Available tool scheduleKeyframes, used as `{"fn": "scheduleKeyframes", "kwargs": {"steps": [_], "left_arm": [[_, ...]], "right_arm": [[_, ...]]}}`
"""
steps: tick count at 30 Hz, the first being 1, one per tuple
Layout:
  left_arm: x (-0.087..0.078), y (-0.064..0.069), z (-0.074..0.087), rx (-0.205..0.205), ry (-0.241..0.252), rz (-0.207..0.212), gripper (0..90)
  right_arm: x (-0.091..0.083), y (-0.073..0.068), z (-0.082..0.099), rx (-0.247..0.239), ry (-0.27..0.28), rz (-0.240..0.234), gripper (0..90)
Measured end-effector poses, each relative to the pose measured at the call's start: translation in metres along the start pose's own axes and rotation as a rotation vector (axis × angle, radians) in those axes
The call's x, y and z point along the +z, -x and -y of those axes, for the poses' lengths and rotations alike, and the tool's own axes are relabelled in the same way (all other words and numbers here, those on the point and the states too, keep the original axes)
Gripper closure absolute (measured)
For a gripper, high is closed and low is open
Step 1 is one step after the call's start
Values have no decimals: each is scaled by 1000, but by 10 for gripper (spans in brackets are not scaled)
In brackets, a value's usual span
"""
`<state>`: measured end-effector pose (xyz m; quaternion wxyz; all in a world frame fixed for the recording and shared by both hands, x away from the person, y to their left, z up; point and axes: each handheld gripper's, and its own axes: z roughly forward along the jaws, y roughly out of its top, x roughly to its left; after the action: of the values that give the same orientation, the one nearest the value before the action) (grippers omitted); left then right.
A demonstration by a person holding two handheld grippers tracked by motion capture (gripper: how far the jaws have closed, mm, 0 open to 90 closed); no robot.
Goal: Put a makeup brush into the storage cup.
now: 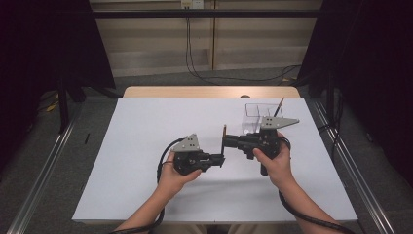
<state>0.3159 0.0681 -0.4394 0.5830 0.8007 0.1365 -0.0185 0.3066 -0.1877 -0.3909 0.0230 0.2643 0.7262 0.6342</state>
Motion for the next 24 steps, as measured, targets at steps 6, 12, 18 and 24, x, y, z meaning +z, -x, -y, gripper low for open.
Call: {"fn": "scheduleKeyframes", "kwargs": {"steps": [6, 12, 18, 24], "left_arm": [[-1, -1, 0, -19, 23, 22, 795], [-7, -2, -1, -55, 66, 49, 641], [-16, -4, -4, -72, 84, 33, 427], [-26, -7, -6, -76, 67, 32, 286]], "right_arm": [[0, -1, -1, -12, 12, 0, 833], [-5, 1, -3, -20, 26, 17, 833], [-12, 4, -2, -25, 35, 36, 833], [-17, 5, -4, -37, 32, 53, 833]]}}
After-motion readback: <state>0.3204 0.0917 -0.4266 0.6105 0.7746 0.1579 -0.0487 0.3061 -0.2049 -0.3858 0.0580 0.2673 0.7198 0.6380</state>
